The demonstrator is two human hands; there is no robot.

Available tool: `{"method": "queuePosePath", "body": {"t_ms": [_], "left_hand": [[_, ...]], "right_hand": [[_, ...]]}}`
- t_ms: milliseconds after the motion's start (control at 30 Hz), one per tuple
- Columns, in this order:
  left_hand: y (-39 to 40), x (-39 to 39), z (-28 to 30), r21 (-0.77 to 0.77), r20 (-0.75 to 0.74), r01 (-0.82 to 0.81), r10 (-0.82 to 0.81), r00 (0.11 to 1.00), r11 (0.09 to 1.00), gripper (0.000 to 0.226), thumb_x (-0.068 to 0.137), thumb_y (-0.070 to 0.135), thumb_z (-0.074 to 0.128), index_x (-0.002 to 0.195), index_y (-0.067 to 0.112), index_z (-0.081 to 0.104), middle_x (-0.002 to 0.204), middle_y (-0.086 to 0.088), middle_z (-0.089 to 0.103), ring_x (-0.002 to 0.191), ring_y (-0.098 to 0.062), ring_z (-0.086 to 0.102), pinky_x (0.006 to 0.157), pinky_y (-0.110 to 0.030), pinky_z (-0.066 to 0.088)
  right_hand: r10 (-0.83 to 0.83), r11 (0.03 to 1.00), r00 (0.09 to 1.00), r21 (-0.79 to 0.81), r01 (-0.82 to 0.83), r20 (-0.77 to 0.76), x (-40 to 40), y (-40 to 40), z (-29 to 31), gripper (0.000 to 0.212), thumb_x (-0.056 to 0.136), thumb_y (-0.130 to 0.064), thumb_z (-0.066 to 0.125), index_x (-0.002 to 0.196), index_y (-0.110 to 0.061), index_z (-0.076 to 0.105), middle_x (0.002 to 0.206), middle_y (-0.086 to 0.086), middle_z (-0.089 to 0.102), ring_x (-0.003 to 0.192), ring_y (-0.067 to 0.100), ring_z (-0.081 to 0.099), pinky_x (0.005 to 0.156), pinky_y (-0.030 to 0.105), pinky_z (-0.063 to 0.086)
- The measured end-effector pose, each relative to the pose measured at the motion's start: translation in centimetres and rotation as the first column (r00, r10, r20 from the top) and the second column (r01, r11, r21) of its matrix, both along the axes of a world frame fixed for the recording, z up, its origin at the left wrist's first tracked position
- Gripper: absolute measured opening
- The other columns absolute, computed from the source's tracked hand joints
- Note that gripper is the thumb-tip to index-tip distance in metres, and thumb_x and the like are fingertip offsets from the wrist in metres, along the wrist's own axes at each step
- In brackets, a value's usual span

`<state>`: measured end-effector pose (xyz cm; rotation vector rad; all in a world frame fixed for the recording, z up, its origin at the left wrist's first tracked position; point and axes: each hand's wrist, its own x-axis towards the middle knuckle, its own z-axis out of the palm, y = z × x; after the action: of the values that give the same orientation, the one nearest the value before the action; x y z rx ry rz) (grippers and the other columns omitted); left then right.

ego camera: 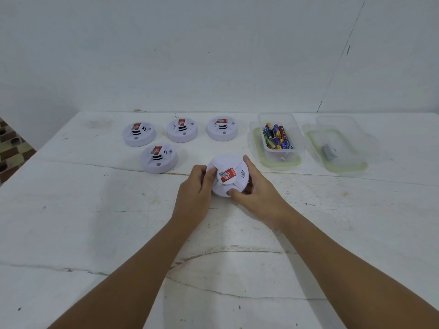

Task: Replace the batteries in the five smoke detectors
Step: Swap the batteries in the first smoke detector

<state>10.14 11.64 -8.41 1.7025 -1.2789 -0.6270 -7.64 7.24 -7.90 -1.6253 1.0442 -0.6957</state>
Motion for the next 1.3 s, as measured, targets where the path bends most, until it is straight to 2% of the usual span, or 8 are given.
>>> {"method": "queuePosePath", "body": {"t_ms": [233, 300, 500, 733, 867, 1067, 1300], "left_hand": [[0.02, -0.03, -0.05, -0.007, 0.002, 0.002, -0.002, 1.000, 1.000, 0.033, 0.108, 0.048, 0.041, 0.111, 0.020, 0.060, 0.092, 0.009, 0.069, 0.076, 0.000, 0.061, 0.061, -0.011, 0.044], [-0.01, -0.01, -0.14, -0.008, -0.004, -0.002, 0.002, 1.000, 1.000, 0.033, 0.108, 0.048, 0.042, 0.110, 0.021, 0.060, 0.091, 0.008, 0.069, 0.077, 0.002, 0.061, 0.061, -0.012, 0.044], [0.03, -0.07, 0.01, -0.008, 0.003, 0.006, -0.006, 1.000, 1.000, 0.032, 0.108, 0.047, 0.041, 0.112, 0.021, 0.059, 0.093, 0.009, 0.069, 0.078, -0.005, 0.062, 0.061, -0.011, 0.043], [-0.03, -0.11, 0.07, -0.008, 0.001, 0.006, -0.006, 1.000, 1.000, 0.033, 0.108, 0.046, 0.041, 0.112, 0.019, 0.060, 0.093, 0.008, 0.069, 0.075, 0.004, 0.061, 0.061, -0.010, 0.044], [0.06, -0.14, 0.12, -0.014, -0.004, 0.002, -0.002, 1.000, 1.000, 0.032, 0.108, 0.045, 0.042, 0.109, 0.018, 0.061, 0.092, 0.006, 0.069, 0.073, 0.006, 0.059, 0.060, -0.012, 0.044], [0.06, -0.05, 0.05, -0.008, 0.001, -0.003, 0.003, 1.000, 1.000, 0.034, 0.108, 0.047, 0.042, 0.106, 0.019, 0.061, 0.088, 0.004, 0.069, 0.070, 0.001, 0.058, 0.059, -0.014, 0.043], [0.28, -0.25, 0.28, -0.010, 0.005, 0.002, -0.002, 1.000, 1.000, 0.034, 0.108, 0.045, 0.041, 0.111, 0.017, 0.061, 0.093, 0.004, 0.070, 0.080, -0.008, 0.063, 0.062, -0.010, 0.044]], "right_hand": [[0.013, 1.000, 1.000, 0.001, -0.013, -0.010, -0.06, -0.24, -0.14, 0.102, 0.084, -0.026, 0.073, 0.167, -0.032, 0.013, 0.151, -0.014, 0.055, 0.129, 0.004, 0.061, 0.110, 0.041, 0.052], [0.014, 1.000, 1.000, -0.003, -0.014, -0.011, -0.07, -0.24, -0.17, 0.103, 0.084, -0.027, 0.074, 0.167, -0.032, 0.012, 0.152, -0.014, 0.054, 0.130, 0.003, 0.059, 0.111, 0.040, 0.052], [0.014, 1.000, 1.000, 0.001, -0.014, -0.015, -0.06, -0.26, -0.30, 0.104, 0.087, -0.022, 0.073, 0.167, -0.035, 0.007, 0.149, -0.020, 0.054, 0.128, -0.001, 0.060, 0.111, 0.038, 0.051], [0.005, 1.000, 1.000, -0.010, -0.005, -0.012, -0.04, -0.23, -0.48, 0.102, 0.092, -0.018, 0.073, 0.167, -0.032, 0.006, 0.150, -0.018, 0.052, 0.128, -0.004, 0.058, 0.108, 0.030, 0.051], [0.002, 1.000, 1.000, -0.005, -0.002, -0.010, 0.04, -0.31, -0.42, 0.103, 0.091, -0.020, 0.074, 0.167, -0.032, 0.006, 0.151, -0.020, 0.052, 0.128, -0.006, 0.057, 0.110, 0.030, 0.050], [0.008, 1.000, 1.000, 0.015, -0.008, -0.005, -0.16, -0.22, -0.34, 0.104, 0.093, -0.018, 0.075, 0.168, -0.029, 0.003, 0.144, -0.027, 0.051, 0.124, -0.011, 0.057, 0.106, 0.023, 0.049], [0.008, 1.000, 1.000, -0.006, -0.008, -0.002, -0.09, -0.10, -0.27, 0.102, 0.091, -0.017, 0.074, 0.168, -0.028, 0.009, 0.149, -0.019, 0.051, 0.129, -0.006, 0.056, 0.114, 0.032, 0.048]]}}
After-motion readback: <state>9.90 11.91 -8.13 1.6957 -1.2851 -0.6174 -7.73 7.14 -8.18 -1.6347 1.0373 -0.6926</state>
